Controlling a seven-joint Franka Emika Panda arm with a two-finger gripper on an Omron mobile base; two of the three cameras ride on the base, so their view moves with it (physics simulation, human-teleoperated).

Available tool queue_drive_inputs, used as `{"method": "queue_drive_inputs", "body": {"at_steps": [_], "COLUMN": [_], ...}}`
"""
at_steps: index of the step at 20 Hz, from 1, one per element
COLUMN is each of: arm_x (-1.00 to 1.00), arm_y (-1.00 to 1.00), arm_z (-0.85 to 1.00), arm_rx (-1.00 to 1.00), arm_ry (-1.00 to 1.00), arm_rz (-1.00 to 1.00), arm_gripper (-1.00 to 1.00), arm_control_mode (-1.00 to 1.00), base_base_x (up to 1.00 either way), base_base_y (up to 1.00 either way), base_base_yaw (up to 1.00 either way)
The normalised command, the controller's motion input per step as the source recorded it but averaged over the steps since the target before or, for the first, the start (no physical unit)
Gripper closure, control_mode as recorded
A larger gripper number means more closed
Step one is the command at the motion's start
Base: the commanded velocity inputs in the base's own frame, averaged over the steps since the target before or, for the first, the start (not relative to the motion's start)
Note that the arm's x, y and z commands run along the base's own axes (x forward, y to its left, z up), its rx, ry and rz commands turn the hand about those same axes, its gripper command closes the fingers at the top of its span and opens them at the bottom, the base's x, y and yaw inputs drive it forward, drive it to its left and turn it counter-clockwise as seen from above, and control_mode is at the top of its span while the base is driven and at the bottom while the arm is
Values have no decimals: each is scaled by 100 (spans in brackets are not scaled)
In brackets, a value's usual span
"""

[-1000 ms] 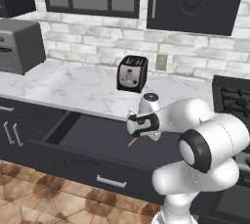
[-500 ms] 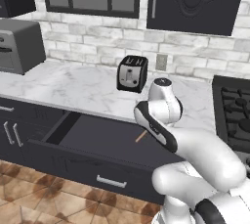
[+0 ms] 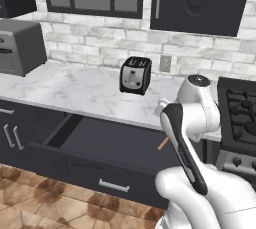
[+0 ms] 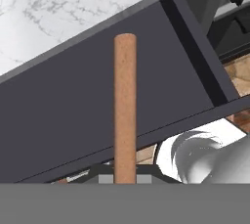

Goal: Take a straw from the drawer in front and place it inside the glass cup on the dining counter.

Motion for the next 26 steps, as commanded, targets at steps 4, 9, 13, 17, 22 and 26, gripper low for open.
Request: {"method": "queue_drive_inputs", "body": {"at_steps": [4,9,13,17,22,26], "arm_x": [-54,-59,-54,-53,-74,0], "arm_y": [-22,-16,-2,0,0,0], "arm_z": [69,60,36,20,4,0], "arm_rx": [0,0,0,0,0,0], "arm_ry": [2,2,3,0,0,0], "arm_rz": [2,0,0,0,0,0], "arm_gripper": [100,100,100,100,100,100], "arm_control_mode": [-100,-100,-100,-100,-100,100], "base_base_x": [0,0,0,0,0,-100], "base_base_y": [0,0,0,0,0,0], "base_base_yaw": [0,0,0,0,0,0]}}
